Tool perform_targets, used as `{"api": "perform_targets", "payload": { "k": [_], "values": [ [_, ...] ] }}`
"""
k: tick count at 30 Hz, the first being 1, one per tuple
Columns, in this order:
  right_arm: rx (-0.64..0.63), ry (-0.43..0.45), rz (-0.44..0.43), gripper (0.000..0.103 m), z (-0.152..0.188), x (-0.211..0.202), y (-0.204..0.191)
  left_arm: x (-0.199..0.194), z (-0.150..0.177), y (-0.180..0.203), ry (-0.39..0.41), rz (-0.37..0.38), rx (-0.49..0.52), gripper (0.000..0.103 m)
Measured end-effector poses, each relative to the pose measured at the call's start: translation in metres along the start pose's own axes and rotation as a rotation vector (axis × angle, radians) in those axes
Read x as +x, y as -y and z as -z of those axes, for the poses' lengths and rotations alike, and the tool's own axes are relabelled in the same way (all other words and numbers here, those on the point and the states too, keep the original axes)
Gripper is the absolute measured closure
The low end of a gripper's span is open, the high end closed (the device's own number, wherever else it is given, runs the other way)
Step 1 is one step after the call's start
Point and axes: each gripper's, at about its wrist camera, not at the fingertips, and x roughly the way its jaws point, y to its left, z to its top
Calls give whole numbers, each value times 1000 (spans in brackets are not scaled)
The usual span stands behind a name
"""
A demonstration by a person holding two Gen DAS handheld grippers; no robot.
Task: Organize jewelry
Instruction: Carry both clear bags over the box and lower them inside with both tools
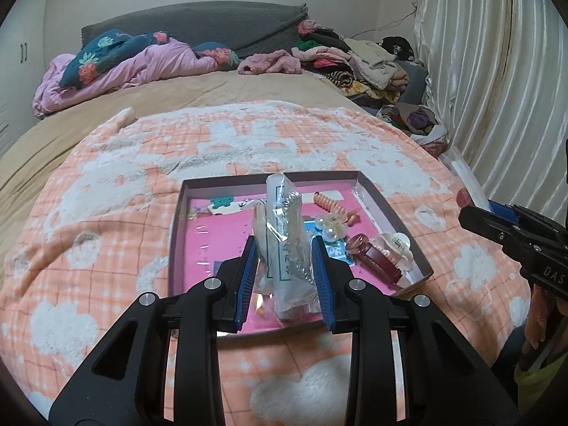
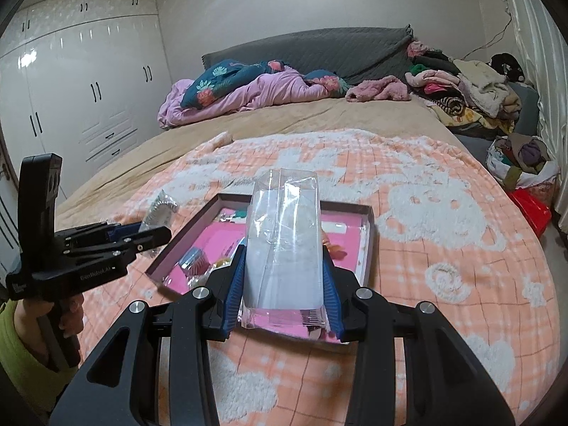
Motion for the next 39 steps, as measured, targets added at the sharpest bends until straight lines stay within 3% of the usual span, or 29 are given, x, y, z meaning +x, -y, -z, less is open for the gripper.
{"api": "perform_targets", "payload": {
  "k": [19,29,39],
  "values": [
    [4,20,-10,65,-19,15,-1,15,-23,8,30,25,6,80],
    [-23,11,-4,65,-28,36,-8,35,-19,-2,-5,25,-12,80],
    [-22,-57,20,65,0,68,-3,63,-6,-20,-71,8,-46,80]
  ]
}}
